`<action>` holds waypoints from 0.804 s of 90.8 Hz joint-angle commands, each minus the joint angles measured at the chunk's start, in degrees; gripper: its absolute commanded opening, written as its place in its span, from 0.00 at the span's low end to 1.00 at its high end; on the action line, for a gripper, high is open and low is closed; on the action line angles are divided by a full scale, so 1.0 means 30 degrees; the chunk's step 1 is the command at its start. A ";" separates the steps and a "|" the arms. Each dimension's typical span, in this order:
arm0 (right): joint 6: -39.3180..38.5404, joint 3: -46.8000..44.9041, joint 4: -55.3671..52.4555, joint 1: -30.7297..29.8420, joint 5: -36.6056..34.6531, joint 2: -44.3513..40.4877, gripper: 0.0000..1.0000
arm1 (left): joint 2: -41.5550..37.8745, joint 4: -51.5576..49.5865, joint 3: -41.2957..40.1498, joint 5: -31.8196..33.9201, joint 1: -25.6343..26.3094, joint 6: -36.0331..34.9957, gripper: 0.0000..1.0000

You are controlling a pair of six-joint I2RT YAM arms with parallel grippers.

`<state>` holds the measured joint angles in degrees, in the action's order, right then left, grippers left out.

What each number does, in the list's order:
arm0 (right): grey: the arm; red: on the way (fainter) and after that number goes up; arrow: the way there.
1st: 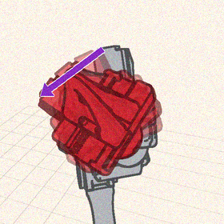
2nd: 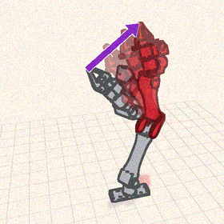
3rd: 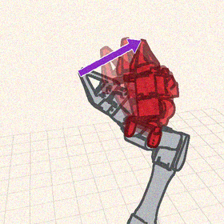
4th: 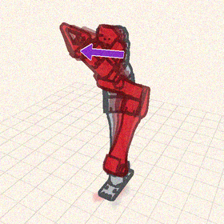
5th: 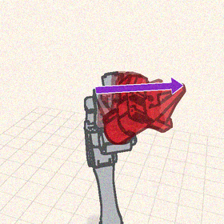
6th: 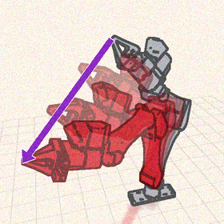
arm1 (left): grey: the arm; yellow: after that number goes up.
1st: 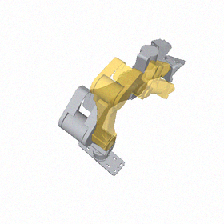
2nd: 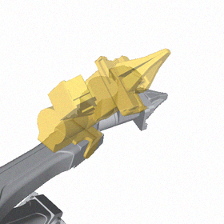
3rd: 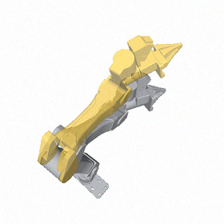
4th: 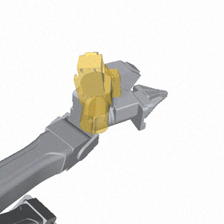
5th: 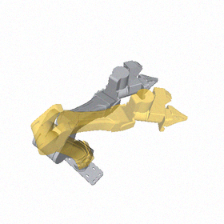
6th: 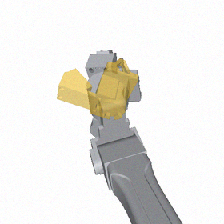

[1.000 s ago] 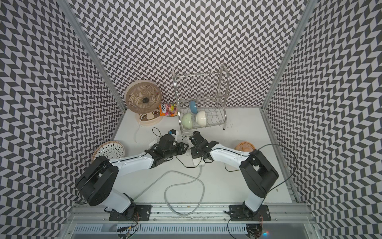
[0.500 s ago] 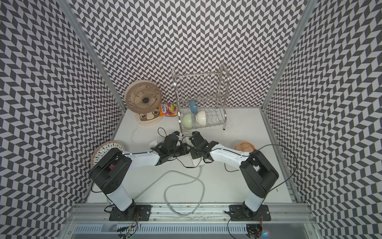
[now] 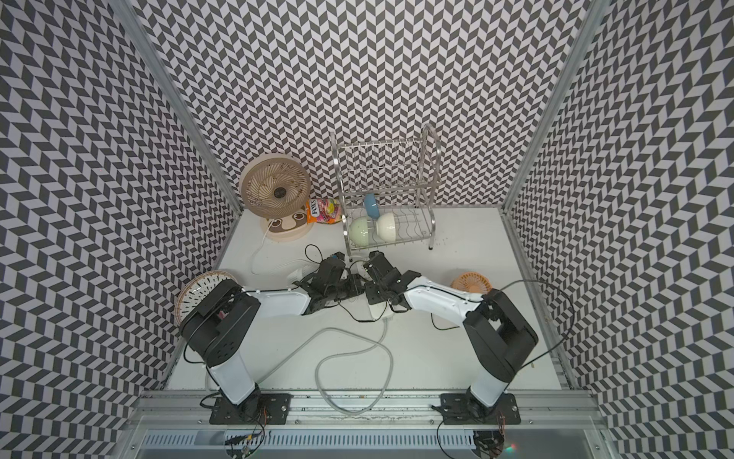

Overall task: Unplug the desk fan from the power strip
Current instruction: Remove the plug from the socket.

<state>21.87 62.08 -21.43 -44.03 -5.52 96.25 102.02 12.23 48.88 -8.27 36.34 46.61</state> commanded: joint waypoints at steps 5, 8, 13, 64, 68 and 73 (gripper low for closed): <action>0.0287 0.0543 0.0061 -0.0103 -0.0485 -0.0188 0.32 | 0.0424 -0.0151 0.0460 0.0338 -0.0057 0.0175 0.51; 0.0308 0.0545 0.0014 -0.0116 -0.0516 -0.0157 0.29 | 0.0521 -0.0125 0.0478 0.0298 -0.0070 0.0186 0.50; 0.0352 0.0532 -0.0012 -0.0111 -0.0555 -0.0167 0.27 | 0.0603 -0.0098 0.0486 0.0272 -0.0044 0.0194 0.48; 0.0398 0.0631 -0.0564 -0.0097 -0.0940 -0.0255 0.30 | 0.1683 0.0022 0.1329 -0.0069 0.0352 0.0385 0.34; 0.0409 0.0633 -0.0607 -0.0106 -0.0899 -0.0216 0.32 | 0.1739 0.0047 0.1395 -0.0091 0.0365 0.0400 0.33; 0.0436 0.0637 -0.0640 -0.0100 -0.0852 -0.0167 0.36 | 0.1807 0.0104 0.1416 -0.0127 0.0411 0.0443 0.32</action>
<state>22.87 62.70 -22.94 -44.10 -7.29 96.25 105.89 12.58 51.86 -8.47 36.88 47.77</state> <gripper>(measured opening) 0.329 0.333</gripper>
